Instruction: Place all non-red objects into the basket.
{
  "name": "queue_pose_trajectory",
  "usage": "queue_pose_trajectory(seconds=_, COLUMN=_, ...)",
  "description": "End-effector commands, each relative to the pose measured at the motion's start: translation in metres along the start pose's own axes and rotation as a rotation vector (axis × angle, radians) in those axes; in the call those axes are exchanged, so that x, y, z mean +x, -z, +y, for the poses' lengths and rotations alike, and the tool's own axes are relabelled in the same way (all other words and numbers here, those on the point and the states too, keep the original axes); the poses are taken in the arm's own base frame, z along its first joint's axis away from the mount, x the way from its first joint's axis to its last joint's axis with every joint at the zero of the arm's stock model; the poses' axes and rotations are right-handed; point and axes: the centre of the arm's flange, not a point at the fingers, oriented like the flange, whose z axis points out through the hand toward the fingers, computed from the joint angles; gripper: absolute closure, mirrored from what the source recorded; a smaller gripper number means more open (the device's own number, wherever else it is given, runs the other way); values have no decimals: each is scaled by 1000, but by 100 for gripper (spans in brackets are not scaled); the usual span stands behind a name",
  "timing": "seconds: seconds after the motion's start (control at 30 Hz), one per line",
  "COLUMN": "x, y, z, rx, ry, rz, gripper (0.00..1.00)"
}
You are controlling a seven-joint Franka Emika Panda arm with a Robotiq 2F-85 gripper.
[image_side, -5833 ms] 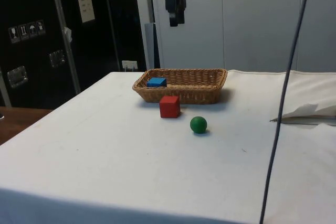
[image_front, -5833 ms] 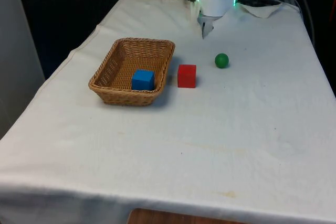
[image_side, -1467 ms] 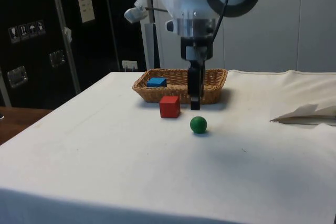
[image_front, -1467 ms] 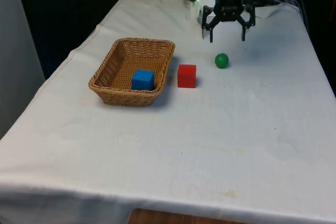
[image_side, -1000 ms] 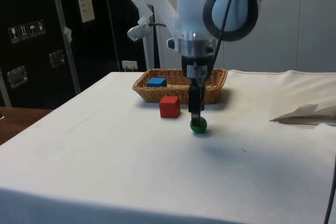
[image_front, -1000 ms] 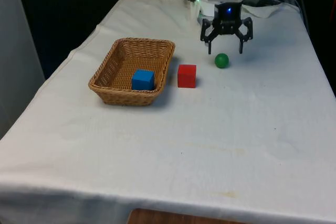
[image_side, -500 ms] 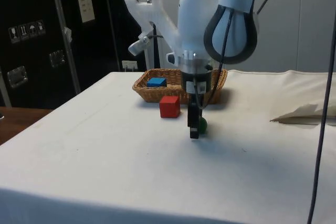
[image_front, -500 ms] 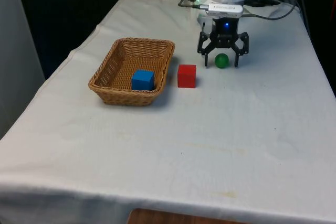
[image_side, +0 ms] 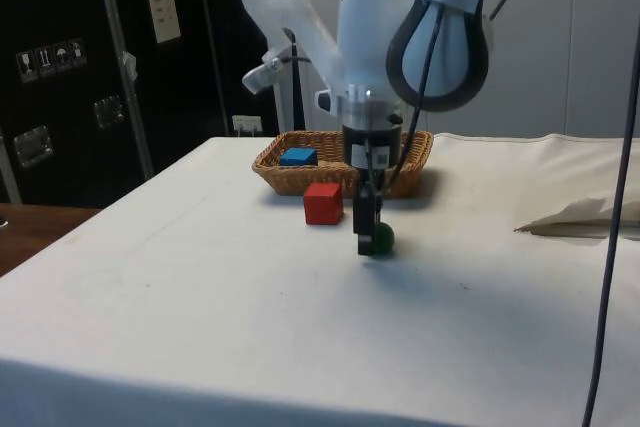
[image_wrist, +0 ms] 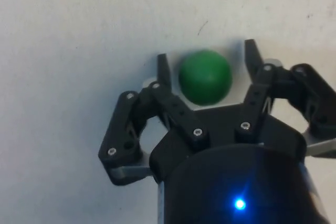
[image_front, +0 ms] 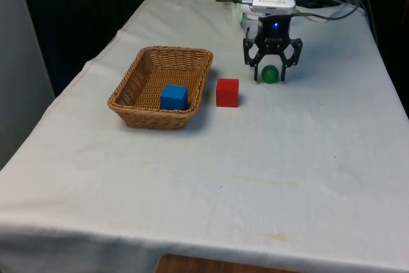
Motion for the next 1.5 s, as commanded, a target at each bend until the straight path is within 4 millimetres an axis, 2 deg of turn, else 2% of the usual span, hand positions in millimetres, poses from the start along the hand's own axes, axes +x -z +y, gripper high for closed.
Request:
queue_pose_trajectory(seconds=0.0, x=-1, y=1, z=0, rx=1, ry=-3, rz=-3, gripper=75)
queue_pose_trajectory(seconds=0.07, x=0, y=1, z=0, rx=1, ry=-2, rz=0, gripper=94)
queue_pose_trajectory(seconds=0.1, x=-1, y=2, z=0, rx=2, ry=-6, rz=-3, gripper=94)
queue_pose_trajectory(seconds=0.13, x=-1, y=2, z=0, rx=2, ry=-5, rz=-3, gripper=100)
queue_pose_trajectory(seconds=0.5, x=1, y=6, z=1, rx=4, ry=-7, rz=0, gripper=100)
queue_pose_trajectory(seconds=0.67, x=12, y=23, z=4, rx=12, ry=-4, rz=9, gripper=100)
queue_pose_trajectory(seconds=0.7, x=11, y=21, z=1, rx=16, ry=-5, rz=15, gripper=100)
queue_pose_trajectory(seconds=0.87, x=24, y=42, z=6, rx=26, ry=-2, rz=17, gripper=100)
queue_pose_trajectory(seconds=1.0, x=28, y=53, z=4, rx=41, ry=-4, rz=23, gripper=100)
queue_pose_trajectory(seconds=1.23, x=37, y=69, z=18, rx=42, ry=-2, rz=11, gripper=100)
queue_pose_trajectory(seconds=1.27, x=37, y=68, z=14, rx=50, ry=-5, rz=20, gripper=100)
queue_pose_trajectory(seconds=1.33, x=40, y=75, z=28, rx=45, ry=-4, rz=6, gripper=100)
queue_pose_trajectory(seconds=1.47, x=43, y=82, z=40, rx=48, ry=-4, rz=3, gripper=100)
